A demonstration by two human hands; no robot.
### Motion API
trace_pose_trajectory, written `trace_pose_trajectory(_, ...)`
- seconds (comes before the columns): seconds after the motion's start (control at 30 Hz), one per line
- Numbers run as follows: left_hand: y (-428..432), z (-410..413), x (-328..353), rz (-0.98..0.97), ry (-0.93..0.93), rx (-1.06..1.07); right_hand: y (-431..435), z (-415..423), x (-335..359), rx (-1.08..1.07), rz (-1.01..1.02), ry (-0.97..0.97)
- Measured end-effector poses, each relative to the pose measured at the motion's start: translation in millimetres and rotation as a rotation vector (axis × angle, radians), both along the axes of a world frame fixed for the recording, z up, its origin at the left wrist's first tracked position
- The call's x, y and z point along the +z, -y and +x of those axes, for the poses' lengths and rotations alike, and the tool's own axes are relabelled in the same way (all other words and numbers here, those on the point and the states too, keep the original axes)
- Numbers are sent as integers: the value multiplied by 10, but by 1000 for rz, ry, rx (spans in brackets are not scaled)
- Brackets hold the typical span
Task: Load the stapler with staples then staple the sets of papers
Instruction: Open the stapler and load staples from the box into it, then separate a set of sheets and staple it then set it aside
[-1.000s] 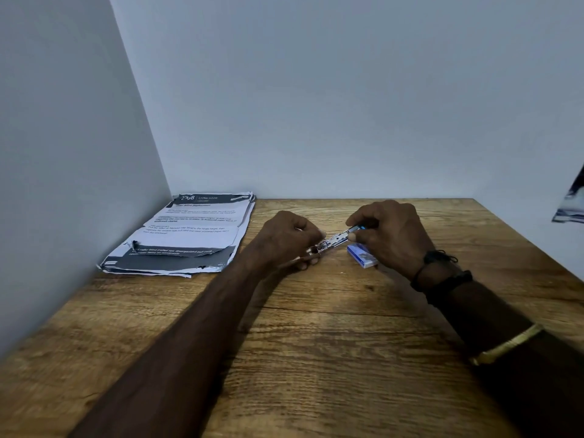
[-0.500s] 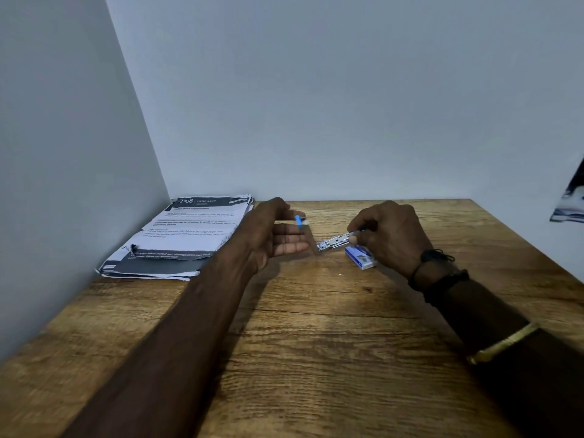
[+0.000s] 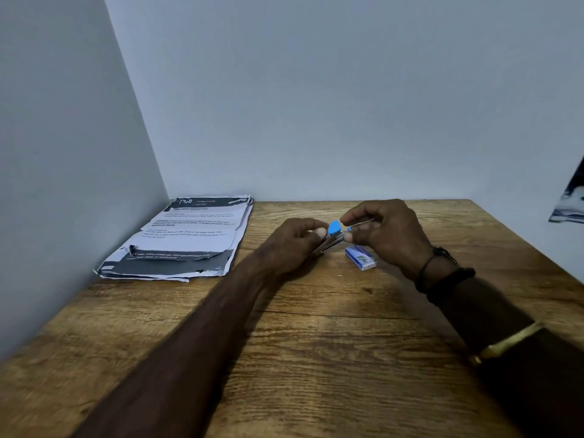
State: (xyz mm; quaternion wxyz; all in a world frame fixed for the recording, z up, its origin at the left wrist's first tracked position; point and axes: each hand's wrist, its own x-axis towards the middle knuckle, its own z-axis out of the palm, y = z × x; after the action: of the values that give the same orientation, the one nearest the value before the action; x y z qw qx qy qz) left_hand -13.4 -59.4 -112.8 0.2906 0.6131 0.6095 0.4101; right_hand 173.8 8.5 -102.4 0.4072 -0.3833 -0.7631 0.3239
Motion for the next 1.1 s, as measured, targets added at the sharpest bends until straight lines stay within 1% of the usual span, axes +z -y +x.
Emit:
trace_pose_trajectory(0.1, 1, 27, -32, -30, 76, -51, -15, -14, -30, 2, -45, -102)
trace_pose_trajectory(0.2, -52, 102, -73, -9, 156, 38, -14, -56, -54, 98, -193, -308)
trace_pose_trajectory(0.27, -79, 110, -87, 7, 119, 78, -6, -77, -51, 161, -293, -398)
trace_pose_trajectory(0.33, -64, 107, -83, 24, 20, 84, -12, -87, -73, 160, -266, -378)
trace_pose_trajectory(0.4, -46, 122, -71, 33, -15, 84, -11, -89, -92, 97, -184, -310)
trace_pose_trajectory(0.5, -37, 155, -54, 60, -58, 105, -10, -79, -85, 68, -155, -292)
trace_pose_trajectory(0.6, -35, 166, -46, 62, -40, 137, 8, -82, -57, 57, -138, -294)
trace_pose_trajectory(0.7, -26, 161, -40, 72, 21, 164, 50, -111, -36, 21, -178, -303)
trace_pose_trajectory(0.73, -17, 161, -41, 77, -3, 182, 57, -114, -37, -28, -150, -234)
trace_pose_trajectory(0.77, -11, 162, -50, 86, -47, 211, 55, -108, -37, -87, -78, -100)
trace_pose_trajectory(0.83, 5, 193, -82, 104, -194, 302, 77, -90, -66, -171, 86, 222)
trace_pose_trajectory(0.87, 6, 218, -89, 103, -277, 356, 102, -88, -74, -192, 126, 345)
trace_pose_trajectory(0.9, -2, 248, -91, 96, -340, 400, 125, -85, -82, -199, 134, 425)
trace_pose_trajectory(1.0, -14, 289, -64, 62, -430, 481, 169, -120, -82, -176, 148, 541)
trace_pose_trajectory(1.1, -7, 310, -63, 31, -477, 538, 189, -144, -60, -167, 124, 536)
